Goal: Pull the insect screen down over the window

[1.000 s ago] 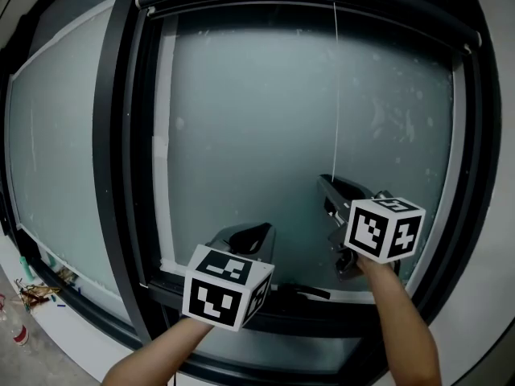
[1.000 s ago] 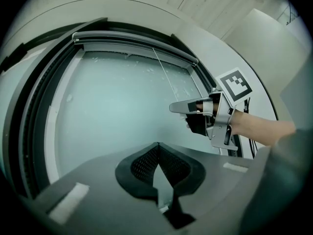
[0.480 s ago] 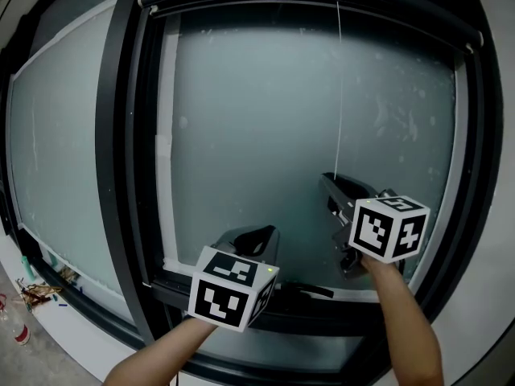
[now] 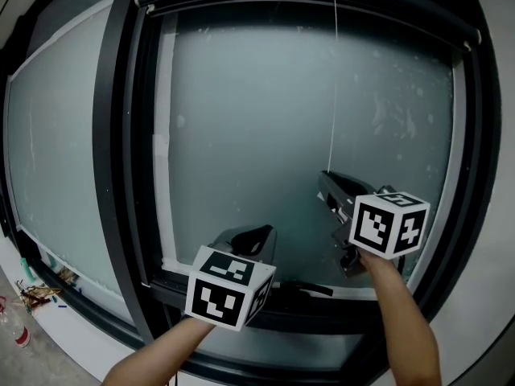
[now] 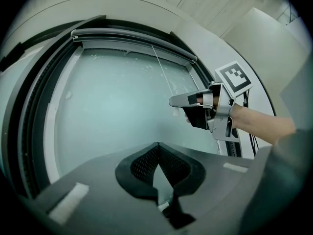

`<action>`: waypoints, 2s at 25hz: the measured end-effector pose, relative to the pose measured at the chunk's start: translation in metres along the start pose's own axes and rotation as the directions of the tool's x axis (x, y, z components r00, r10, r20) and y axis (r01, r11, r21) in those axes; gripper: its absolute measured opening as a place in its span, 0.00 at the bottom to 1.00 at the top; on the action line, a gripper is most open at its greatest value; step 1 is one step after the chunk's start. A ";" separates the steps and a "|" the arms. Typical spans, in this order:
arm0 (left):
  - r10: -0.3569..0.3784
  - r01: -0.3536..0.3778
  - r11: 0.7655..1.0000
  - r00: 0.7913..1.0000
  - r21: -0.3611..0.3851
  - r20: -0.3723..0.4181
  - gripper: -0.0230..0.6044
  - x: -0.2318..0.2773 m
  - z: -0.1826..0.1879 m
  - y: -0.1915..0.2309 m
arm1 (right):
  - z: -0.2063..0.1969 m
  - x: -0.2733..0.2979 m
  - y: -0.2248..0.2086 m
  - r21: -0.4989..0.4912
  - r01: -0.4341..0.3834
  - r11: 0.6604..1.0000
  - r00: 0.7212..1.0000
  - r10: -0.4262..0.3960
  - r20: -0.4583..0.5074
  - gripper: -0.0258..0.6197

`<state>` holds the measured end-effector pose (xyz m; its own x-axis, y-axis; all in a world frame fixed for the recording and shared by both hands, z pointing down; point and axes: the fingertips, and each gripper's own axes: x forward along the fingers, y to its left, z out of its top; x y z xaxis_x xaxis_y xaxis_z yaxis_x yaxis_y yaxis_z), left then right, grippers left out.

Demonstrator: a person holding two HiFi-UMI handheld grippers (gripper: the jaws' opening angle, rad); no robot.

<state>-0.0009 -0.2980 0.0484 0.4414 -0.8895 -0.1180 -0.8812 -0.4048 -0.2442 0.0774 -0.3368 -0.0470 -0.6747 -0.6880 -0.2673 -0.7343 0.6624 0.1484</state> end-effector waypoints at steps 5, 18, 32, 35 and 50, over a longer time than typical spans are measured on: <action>0.000 0.000 1.000 1.000 0.006 0.009 0.06 0.000 0.003 0.004 | -0.002 0.000 -0.002 -0.052 0.043 0.998 0.999 -0.044 -0.025 0.05; 0.097 -0.152 0.944 0.976 0.293 0.196 0.06 -0.009 0.104 0.053 | -0.023 0.000 0.022 -0.118 0.096 0.988 0.994 -0.102 -0.046 0.05; 0.228 -0.438 0.642 0.893 0.629 0.389 0.06 -0.023 0.225 0.114 | -0.098 -0.007 0.042 -0.159 0.103 0.982 0.984 -0.124 -0.126 0.05; 0.255 -0.508 0.515 0.860 0.691 0.442 0.08 -0.023 0.250 0.122 | -0.098 -0.011 0.044 -0.193 0.111 0.975 0.982 -0.138 -0.132 0.05; 0.349 -0.315 0.185 0.906 0.931 0.237 0.50 0.042 0.297 0.163 | -0.094 -0.032 0.049 -0.255 0.129 0.958 0.972 -0.173 -0.159 0.05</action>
<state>-0.0758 -0.3385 -0.2823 0.1325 -0.8975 -0.4207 -0.1443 0.4025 -0.9040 0.0559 -0.3105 0.0579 -0.5406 -0.8306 -0.1337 -0.8097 0.4706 0.3505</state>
